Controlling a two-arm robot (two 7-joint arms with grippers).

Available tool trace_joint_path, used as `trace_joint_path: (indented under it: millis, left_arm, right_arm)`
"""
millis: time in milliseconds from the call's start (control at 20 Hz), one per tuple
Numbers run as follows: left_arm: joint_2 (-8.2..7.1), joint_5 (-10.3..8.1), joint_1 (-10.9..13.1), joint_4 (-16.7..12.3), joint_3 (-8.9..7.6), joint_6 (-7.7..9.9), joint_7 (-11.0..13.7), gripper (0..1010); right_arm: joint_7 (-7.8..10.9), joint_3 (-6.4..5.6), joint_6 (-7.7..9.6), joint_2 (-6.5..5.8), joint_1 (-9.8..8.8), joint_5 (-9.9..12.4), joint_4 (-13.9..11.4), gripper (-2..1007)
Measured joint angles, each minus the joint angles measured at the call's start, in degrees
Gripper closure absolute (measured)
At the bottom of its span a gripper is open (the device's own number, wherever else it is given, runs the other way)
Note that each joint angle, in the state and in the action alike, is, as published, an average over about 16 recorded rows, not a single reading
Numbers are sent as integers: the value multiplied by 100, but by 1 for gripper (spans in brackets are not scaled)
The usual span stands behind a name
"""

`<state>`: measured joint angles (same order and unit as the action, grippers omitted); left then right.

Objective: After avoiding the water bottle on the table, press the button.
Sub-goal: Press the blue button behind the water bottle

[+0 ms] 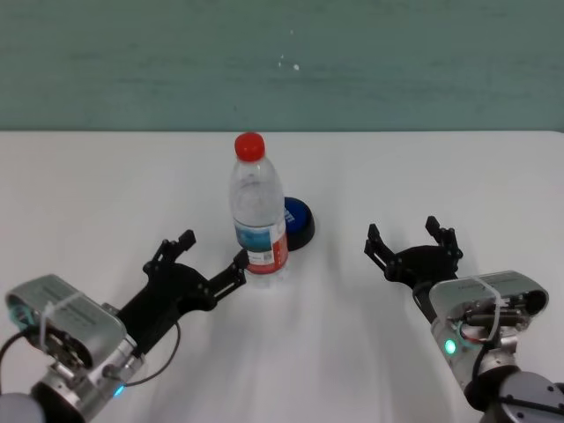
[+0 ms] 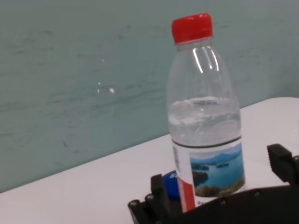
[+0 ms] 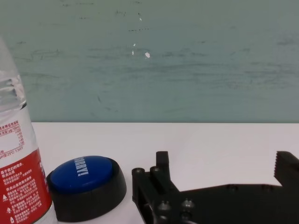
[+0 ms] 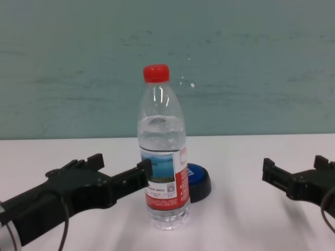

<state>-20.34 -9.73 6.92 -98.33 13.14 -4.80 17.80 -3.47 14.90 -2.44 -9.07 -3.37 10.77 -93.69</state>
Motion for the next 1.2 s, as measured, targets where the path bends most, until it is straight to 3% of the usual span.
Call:
trace_joint_path:
  millis: [650,1200]
  left_arm:
    - [-173,-109,-2,180,-217,-31,83,10]
    - [-337,-364,-82,422,-519,26,176,10]
  right_arm:
    - [0,0,0,0,0,0,0,1]
    - [0,0,0,0,0,0,0,1]
